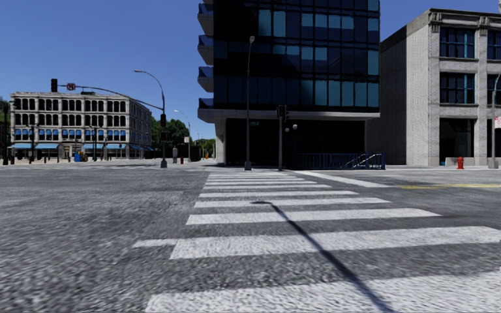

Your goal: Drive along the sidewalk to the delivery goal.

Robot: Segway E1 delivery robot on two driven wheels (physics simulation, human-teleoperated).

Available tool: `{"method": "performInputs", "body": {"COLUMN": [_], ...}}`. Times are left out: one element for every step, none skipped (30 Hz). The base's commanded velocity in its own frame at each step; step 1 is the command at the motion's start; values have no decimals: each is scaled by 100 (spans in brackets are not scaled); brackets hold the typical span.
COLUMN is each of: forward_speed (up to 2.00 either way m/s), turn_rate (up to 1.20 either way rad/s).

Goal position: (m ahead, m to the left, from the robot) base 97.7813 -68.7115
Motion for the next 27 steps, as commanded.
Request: {"method": "performInputs", "body": {"forward_speed": [200, 200, 200, 200, 200, 200, 200, 200, 200, 200, 200, 200, 200, 200, 200, 200, 200, 200, 200, 200, 200, 200, 200, 200, 200, 200, 200], "turn_rate": [0, 0, 0, 0, 0, 0, 0, 0, 0, 0, 0, 0, 0, 0, 0, 0, 0, 0, 0, 0, 0, 0, 0, 0, 0, 0, 0]}}
